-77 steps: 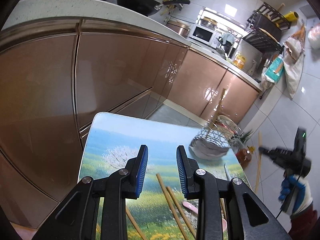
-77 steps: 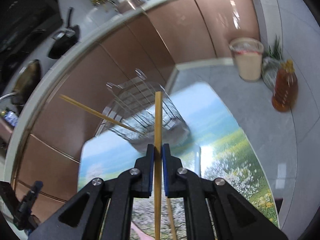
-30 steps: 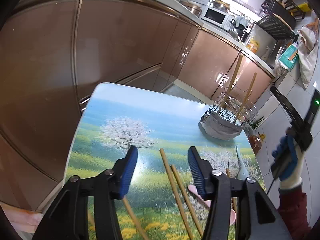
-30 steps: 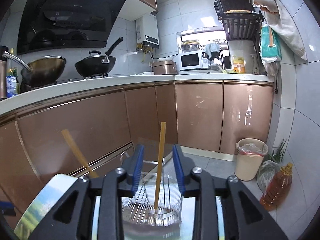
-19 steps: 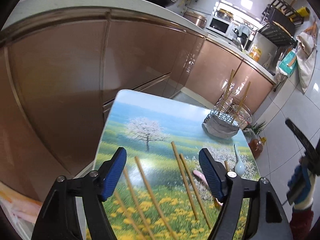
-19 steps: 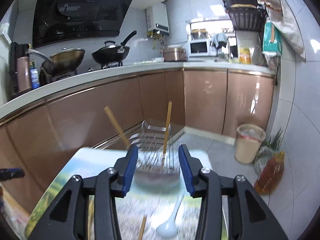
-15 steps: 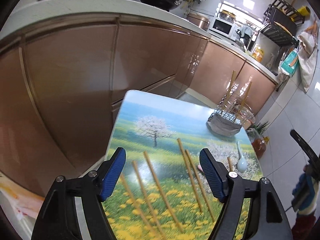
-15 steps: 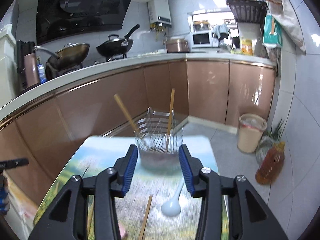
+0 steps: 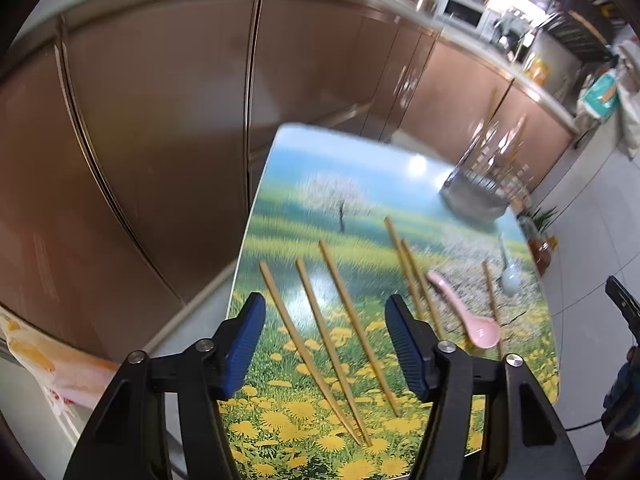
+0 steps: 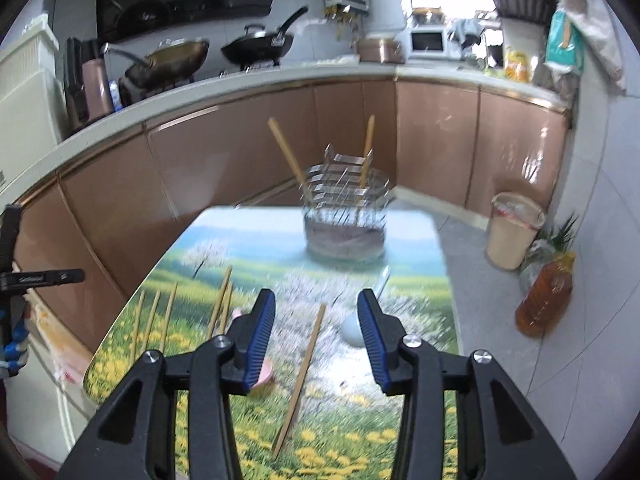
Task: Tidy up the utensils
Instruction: 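Move both open tools over the remaining chopsticks on the table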
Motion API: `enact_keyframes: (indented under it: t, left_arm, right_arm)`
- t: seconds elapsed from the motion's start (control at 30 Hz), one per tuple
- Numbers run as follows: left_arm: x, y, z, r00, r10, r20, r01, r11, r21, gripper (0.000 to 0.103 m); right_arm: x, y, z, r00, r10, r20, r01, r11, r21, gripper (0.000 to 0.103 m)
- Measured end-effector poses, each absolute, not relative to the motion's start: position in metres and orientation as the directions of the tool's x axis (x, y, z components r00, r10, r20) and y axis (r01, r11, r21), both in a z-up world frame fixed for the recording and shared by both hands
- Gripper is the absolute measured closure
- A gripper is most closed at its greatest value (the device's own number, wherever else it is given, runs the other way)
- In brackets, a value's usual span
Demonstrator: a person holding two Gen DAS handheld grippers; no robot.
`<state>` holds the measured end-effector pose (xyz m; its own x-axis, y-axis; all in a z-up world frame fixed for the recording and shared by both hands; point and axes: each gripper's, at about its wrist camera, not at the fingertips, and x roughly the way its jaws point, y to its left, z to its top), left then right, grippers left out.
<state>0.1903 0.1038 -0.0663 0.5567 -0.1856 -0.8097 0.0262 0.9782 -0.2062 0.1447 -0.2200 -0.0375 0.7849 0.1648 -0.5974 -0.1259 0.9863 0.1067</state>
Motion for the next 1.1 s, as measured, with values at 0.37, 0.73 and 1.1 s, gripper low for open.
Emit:
enact_keyframes:
  t: [0.37,0.73,1.1]
  left_arm:
    - [0.255,0.086,-0.129,0.356,-0.213,-0.910,0.004,0.974,-0.226,0.050]
    - [0.299,0.083,-0.163,0.214,-0.182,-0.960,-0.047,0.979,-0.196,0.052]
    - [0.315,0.085,-0.185,0.164,-0.154,-0.974,-0.083,0.982,-0.169,0.065]
  right_arm:
    - [0.235,-0.201,-0.117,0.527,0.270,-0.806,-0.153,0.963,0.223,0.063]
    - [0.310,-0.198,-0.164,0.353,0.176,-0.919,-0.136,0.981,0.136,0.063]
    - [0.333,-0.201,-0.176,0.318,0.140,-0.938,-0.129,0.986,0.103,0.067]
